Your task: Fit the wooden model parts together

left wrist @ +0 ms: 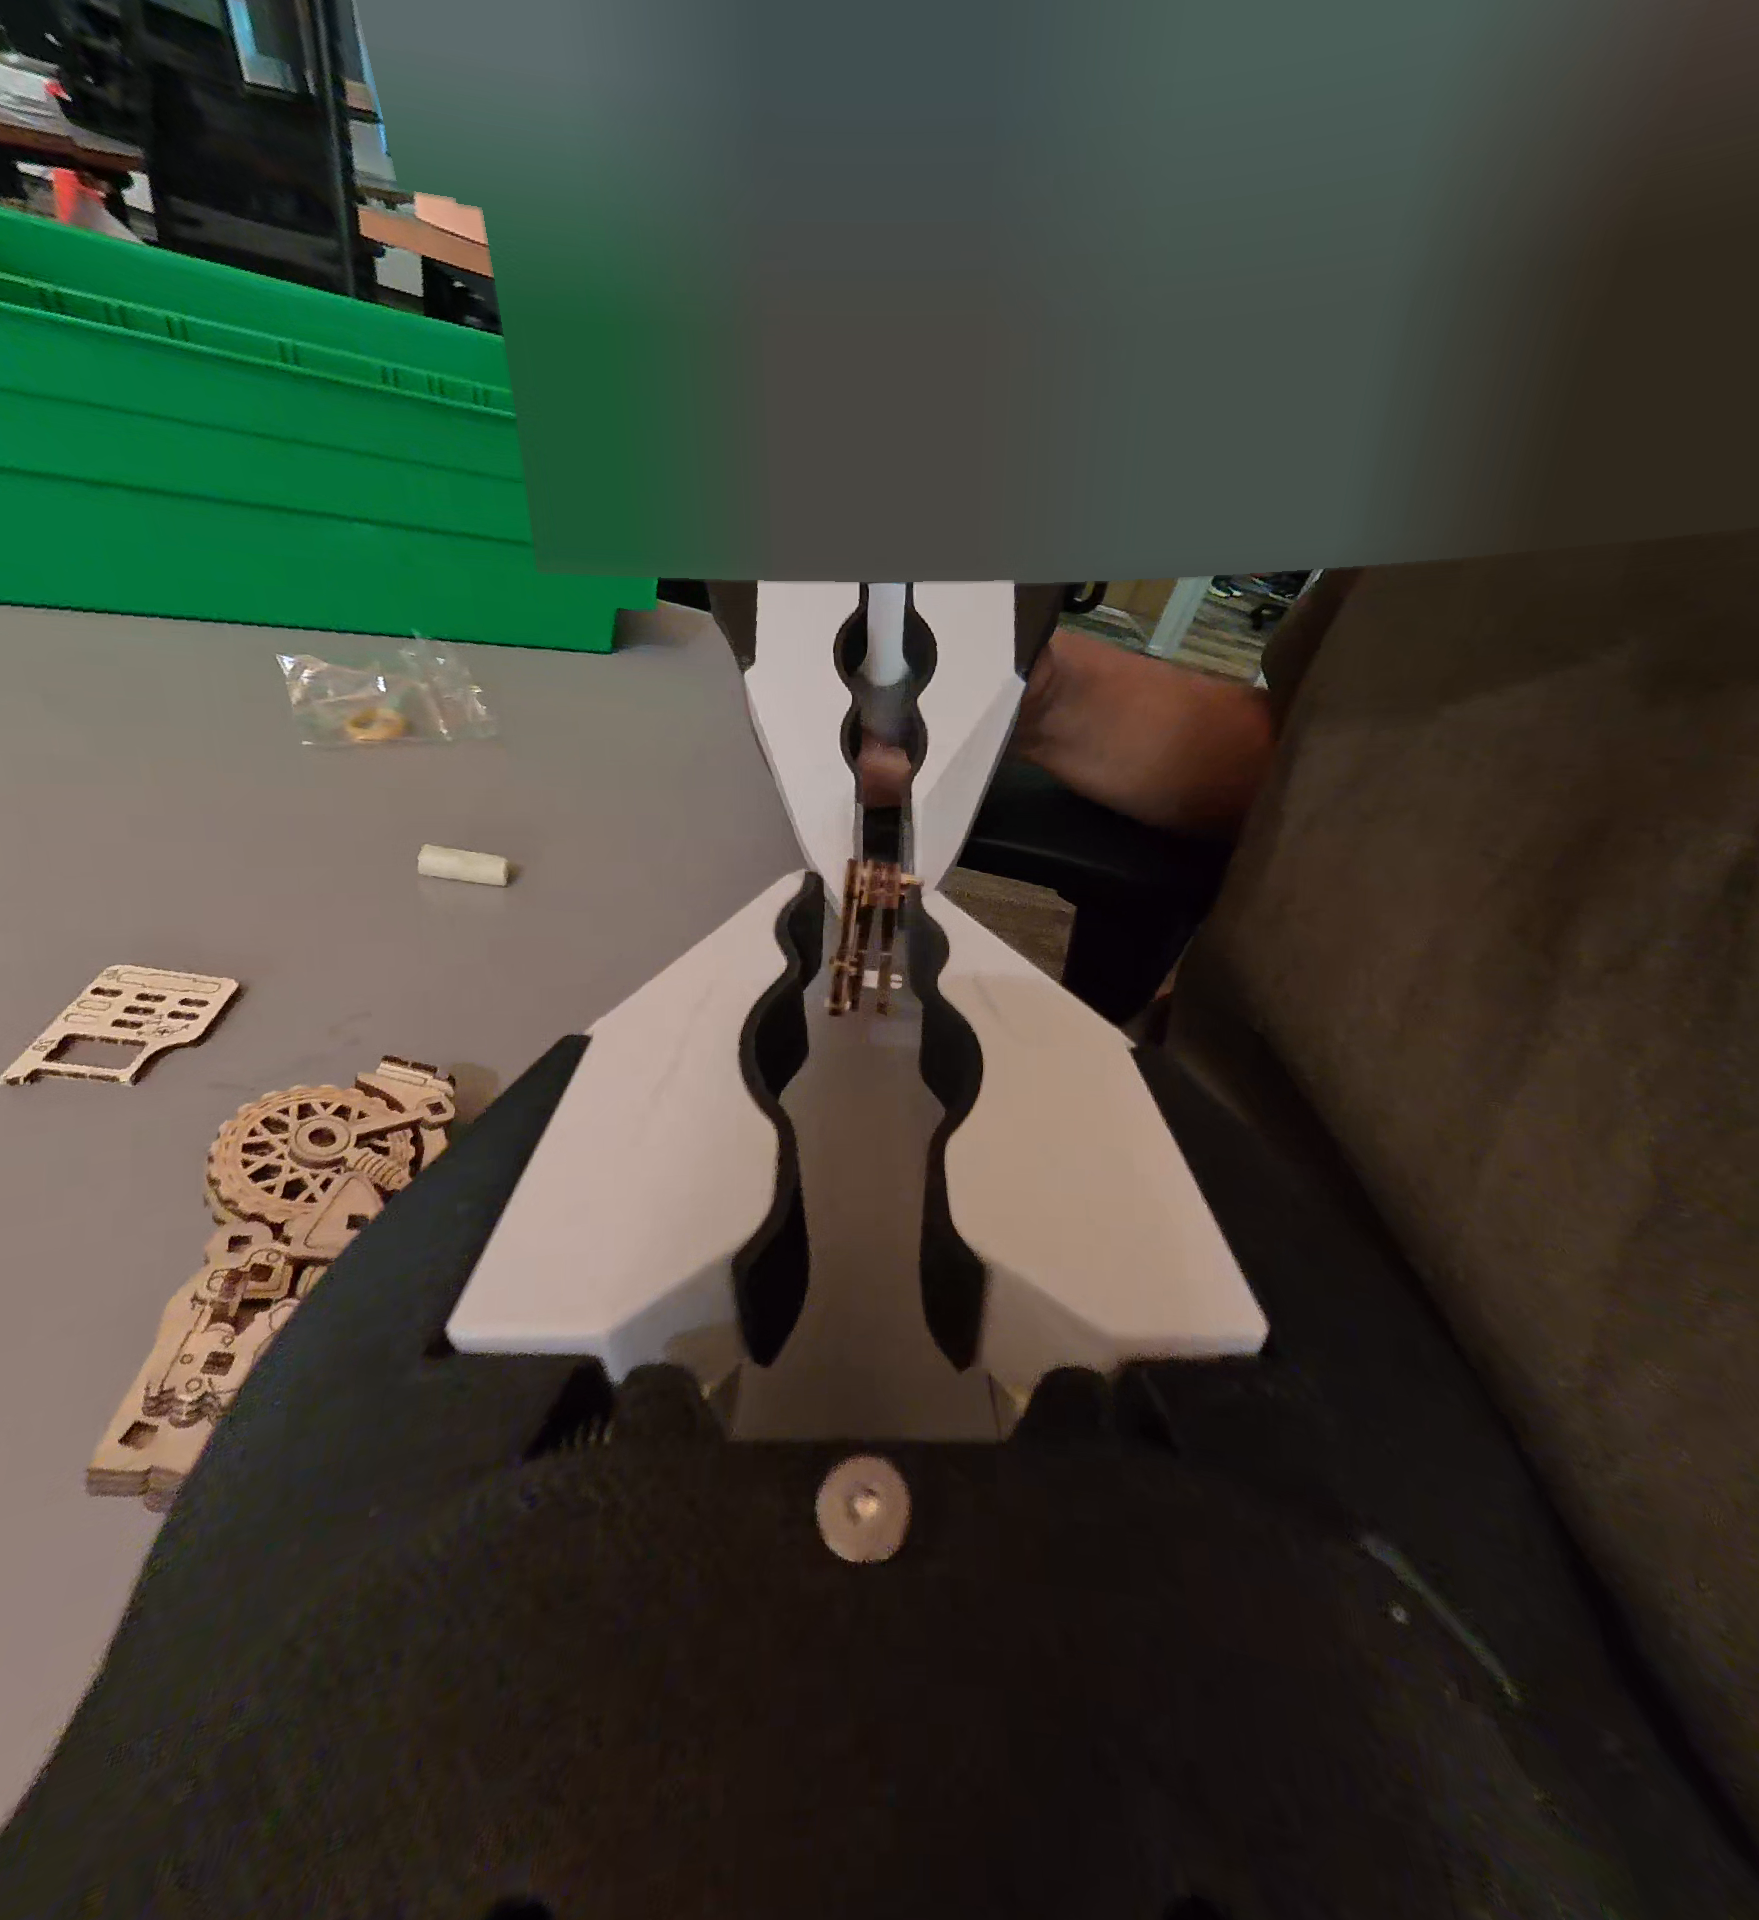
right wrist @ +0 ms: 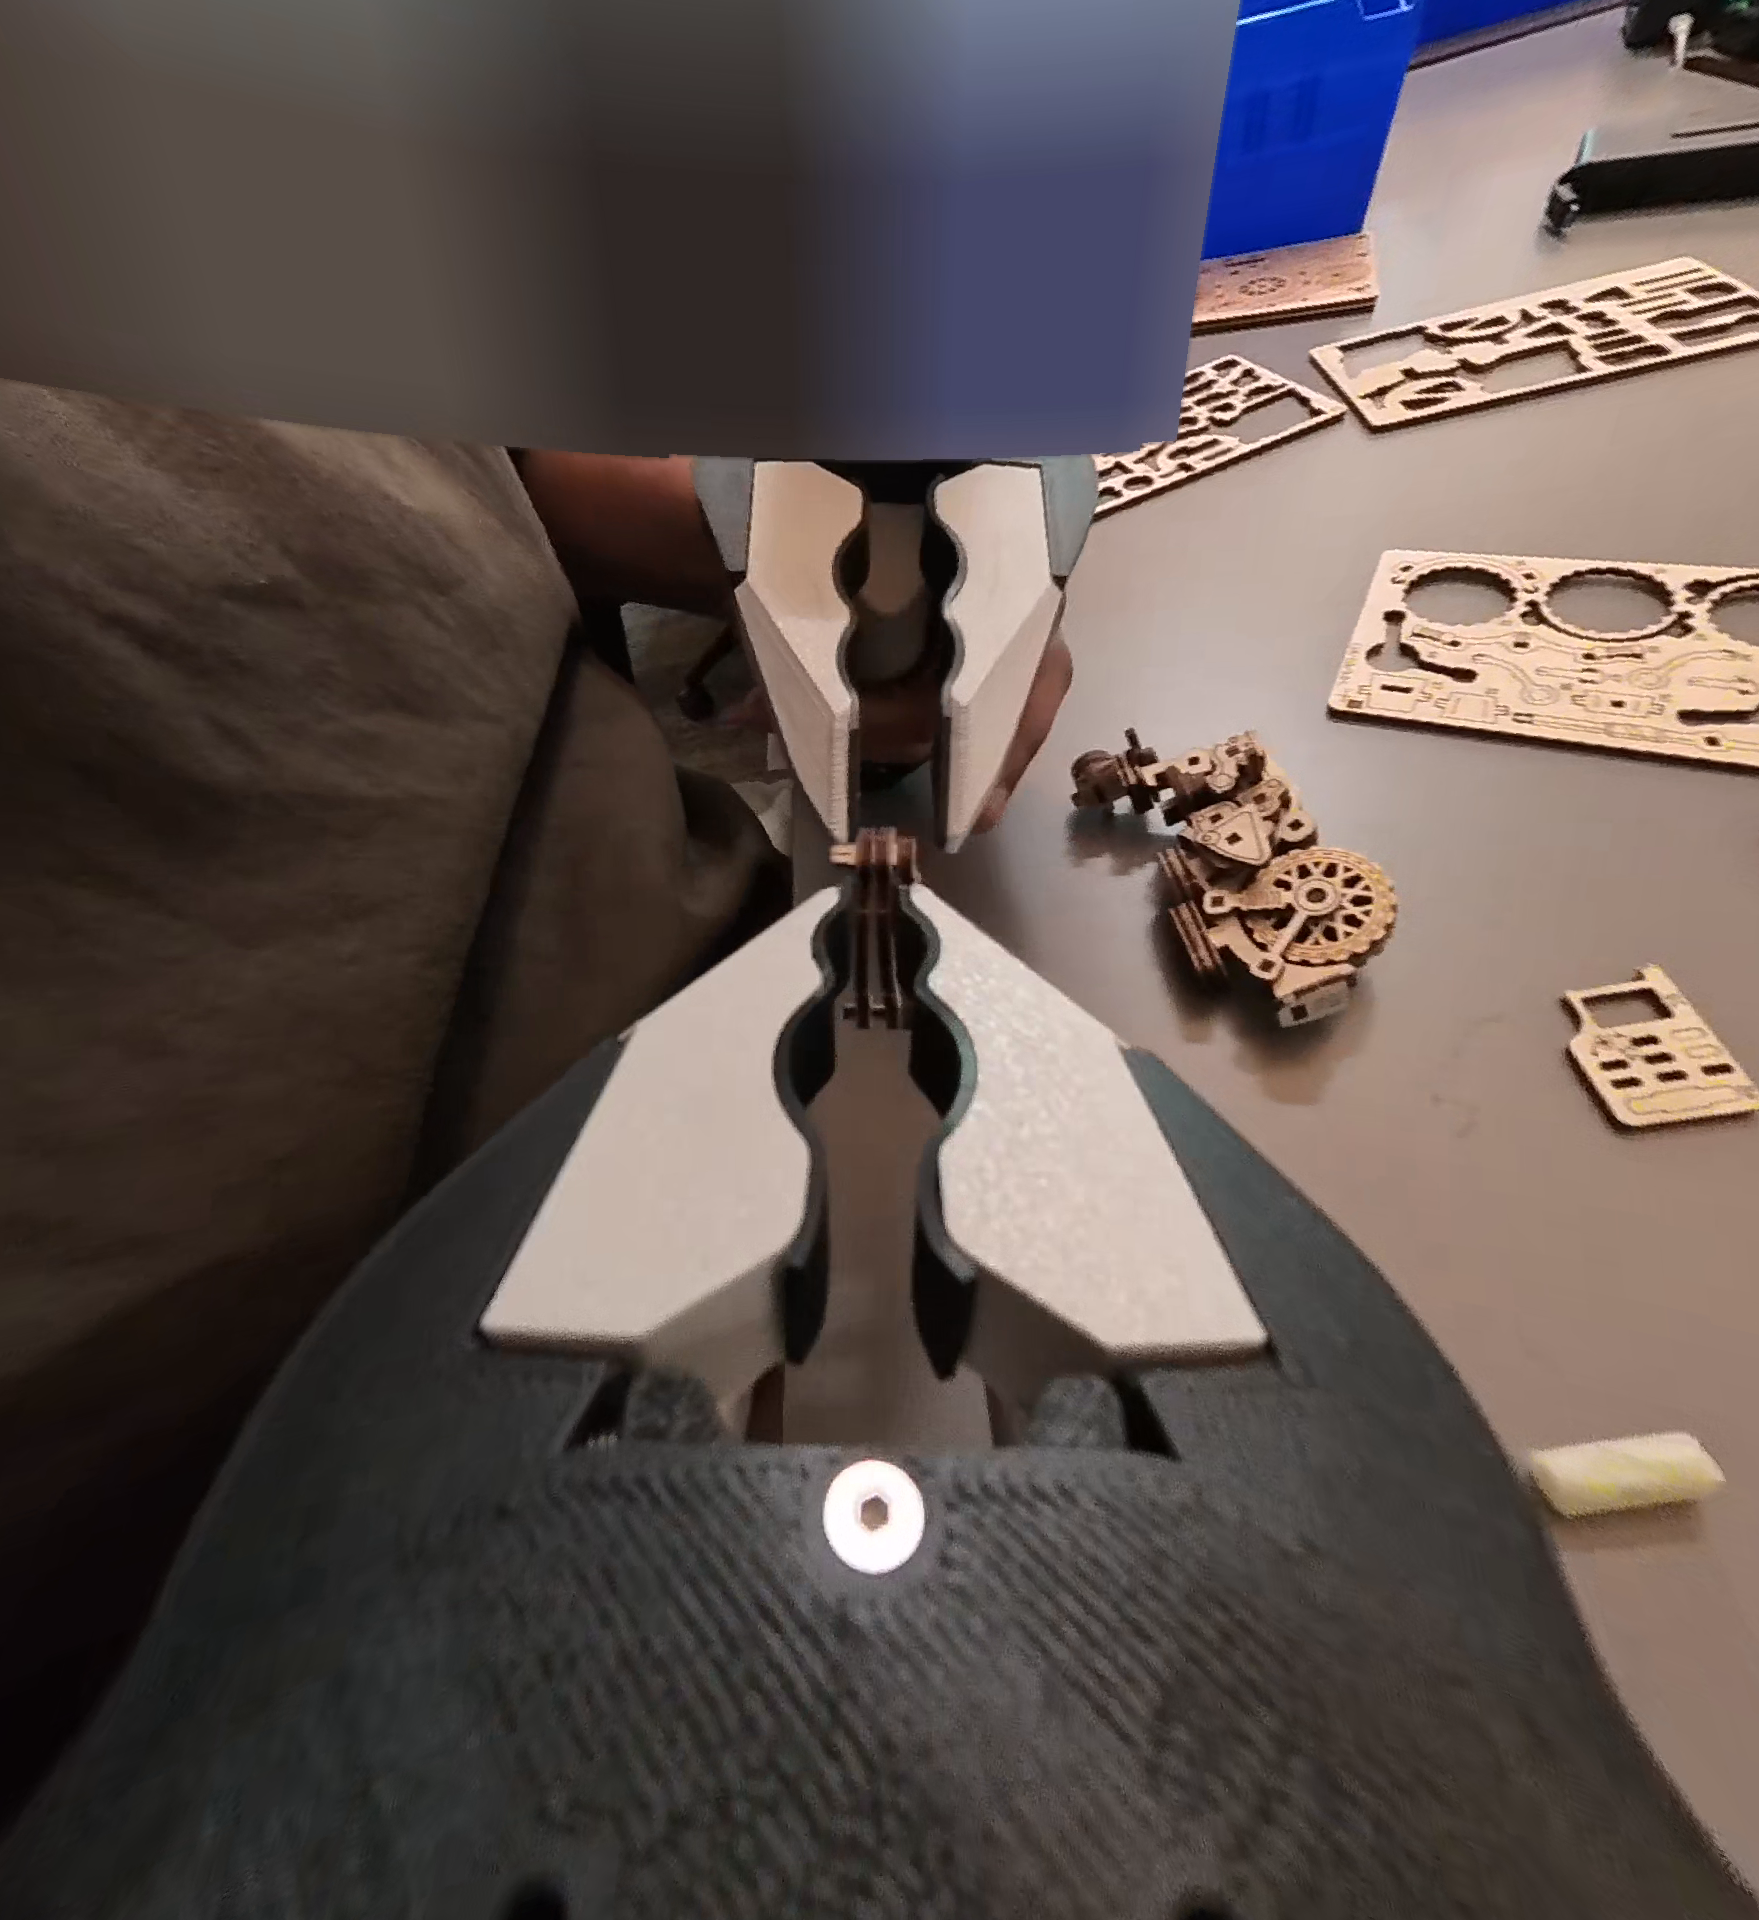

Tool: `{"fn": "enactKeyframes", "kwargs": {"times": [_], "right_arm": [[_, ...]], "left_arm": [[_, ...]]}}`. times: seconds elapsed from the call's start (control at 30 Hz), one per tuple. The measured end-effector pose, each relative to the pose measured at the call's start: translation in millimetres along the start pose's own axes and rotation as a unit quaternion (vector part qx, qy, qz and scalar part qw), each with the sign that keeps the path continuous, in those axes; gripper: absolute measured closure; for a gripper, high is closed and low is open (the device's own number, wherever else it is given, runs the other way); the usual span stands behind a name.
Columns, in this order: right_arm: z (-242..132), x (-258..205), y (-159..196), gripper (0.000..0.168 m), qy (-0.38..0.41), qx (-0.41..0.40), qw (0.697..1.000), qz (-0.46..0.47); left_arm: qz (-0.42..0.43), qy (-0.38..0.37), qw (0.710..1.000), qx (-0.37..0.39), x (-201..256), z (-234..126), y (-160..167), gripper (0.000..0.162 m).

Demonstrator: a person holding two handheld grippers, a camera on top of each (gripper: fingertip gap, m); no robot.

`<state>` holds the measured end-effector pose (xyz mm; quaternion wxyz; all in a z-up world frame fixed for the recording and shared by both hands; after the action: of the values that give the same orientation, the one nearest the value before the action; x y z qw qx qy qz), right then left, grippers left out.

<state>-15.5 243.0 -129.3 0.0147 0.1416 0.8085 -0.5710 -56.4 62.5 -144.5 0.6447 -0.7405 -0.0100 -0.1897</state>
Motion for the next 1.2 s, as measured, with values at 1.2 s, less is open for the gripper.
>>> {"fn": "enactKeyframes", "kwargs": {"times": [1.2], "right_arm": [[5, 1, 0, 0.134, -0.006, 0.014, 1.000, 0.014]], "left_arm": [[-0.022, 0.027, 0.998, 0.061, -4, -12, -6, 0.157]]}}
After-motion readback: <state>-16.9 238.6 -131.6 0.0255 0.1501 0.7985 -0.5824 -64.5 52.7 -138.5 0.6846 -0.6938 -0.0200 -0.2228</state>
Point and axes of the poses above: each gripper's, where its closed fingertips meet, z out along the fingers, y out of its underside, x = y × z across the jaws, the point moved 10 cm from there along -z, back along the fingers, and after that the axes turned 2 degrees about -z, right-handed, at the moved point
